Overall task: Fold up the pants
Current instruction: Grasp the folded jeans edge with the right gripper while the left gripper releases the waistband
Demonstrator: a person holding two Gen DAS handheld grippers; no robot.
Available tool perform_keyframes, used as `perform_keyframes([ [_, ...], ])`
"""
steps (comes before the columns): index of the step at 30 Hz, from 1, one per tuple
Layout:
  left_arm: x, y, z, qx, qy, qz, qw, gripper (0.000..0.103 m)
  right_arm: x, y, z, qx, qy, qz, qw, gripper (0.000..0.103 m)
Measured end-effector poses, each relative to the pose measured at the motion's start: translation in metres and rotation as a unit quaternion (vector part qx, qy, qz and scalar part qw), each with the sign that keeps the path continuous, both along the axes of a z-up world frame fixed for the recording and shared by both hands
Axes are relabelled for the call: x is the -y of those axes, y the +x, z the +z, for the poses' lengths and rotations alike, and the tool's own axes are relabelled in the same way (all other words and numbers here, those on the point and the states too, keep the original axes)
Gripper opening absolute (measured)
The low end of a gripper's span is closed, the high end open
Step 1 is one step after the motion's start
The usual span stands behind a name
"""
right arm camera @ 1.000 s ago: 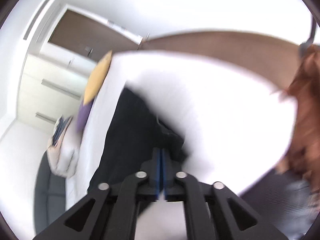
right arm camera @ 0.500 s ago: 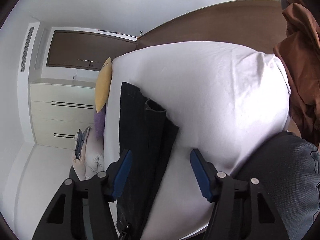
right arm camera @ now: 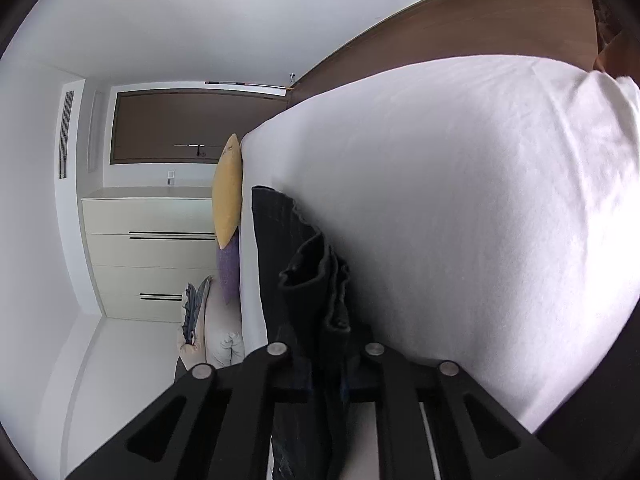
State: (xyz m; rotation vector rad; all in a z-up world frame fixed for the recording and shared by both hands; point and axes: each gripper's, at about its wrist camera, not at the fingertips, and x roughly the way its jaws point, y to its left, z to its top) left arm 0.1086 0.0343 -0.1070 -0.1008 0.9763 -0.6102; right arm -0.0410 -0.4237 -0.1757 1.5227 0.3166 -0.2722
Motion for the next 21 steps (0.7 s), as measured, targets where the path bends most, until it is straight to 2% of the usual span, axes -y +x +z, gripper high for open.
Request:
perform_keyframes([
  [2,-0.001,0.000,-0.001,-0.002,-0.003,0.000,1.0000,0.012,-0.002,0.005,0.006,-0.012,-0.018,-0.001,1.000,0.009],
  [5,-0.002,0.001,0.000,-0.008,-0.009,0.002,0.9999,0.012,-0.009,0.015,0.029,-0.045,-0.085,0.009,0.995,0.008],
  [6,-0.004,0.002,0.000,-0.012,-0.014,0.004,0.9998,0.012,-0.018,0.021,0.046,-0.055,-0.129,0.024,0.990,0.008],
  [7,-0.005,0.003,0.000,-0.017,-0.021,0.008,0.9996,0.012,-0.033,0.033,0.066,-0.065,-0.185,0.047,0.979,0.008],
  [9,-0.011,0.005,0.002,-0.030,-0.039,0.020,0.9986,0.012,-0.068,0.052,0.097,-0.079,-0.278,0.091,0.953,0.008],
  [11,-0.017,0.007,0.005,-0.048,-0.063,0.034,0.9963,0.012,-0.122,0.077,0.123,-0.089,-0.384,0.155,0.906,0.008],
  [13,-0.020,0.009,0.006,-0.065,-0.084,0.041,0.9935,0.015,-0.185,0.100,0.130,-0.105,-0.486,0.215,0.841,0.007],
  [14,-0.020,0.010,0.006,-0.072,-0.092,0.043,0.9923,0.020,-0.222,0.113,0.121,-0.124,-0.544,0.248,0.792,0.007],
  [15,-0.021,0.011,0.006,-0.079,-0.104,0.044,0.9904,0.038,-0.240,0.121,0.112,-0.139,-0.570,0.267,0.765,0.007],
  [16,-0.021,0.012,0.008,-0.082,-0.124,0.042,0.9880,0.063,-0.262,0.131,0.095,-0.160,-0.596,0.297,0.728,0.008],
  [17,-0.021,0.011,0.010,-0.081,-0.137,0.041,0.9865,0.073,-0.279,0.140,0.076,-0.178,-0.610,0.325,0.701,0.008],
  [18,-0.019,0.010,0.014,-0.079,-0.140,0.043,0.9861,0.086,-0.290,0.146,0.057,-0.198,-0.620,0.341,0.678,0.009],
  [19,-0.016,0.010,0.016,-0.079,-0.139,0.044,0.9861,0.090,-0.298,0.144,0.053,-0.200,-0.647,0.326,0.660,0.009],
  [21,-0.007,0.012,0.017,-0.099,-0.154,0.037,0.9823,0.090,-0.306,0.142,0.054,-0.199,-0.668,0.322,0.641,0.008],
])
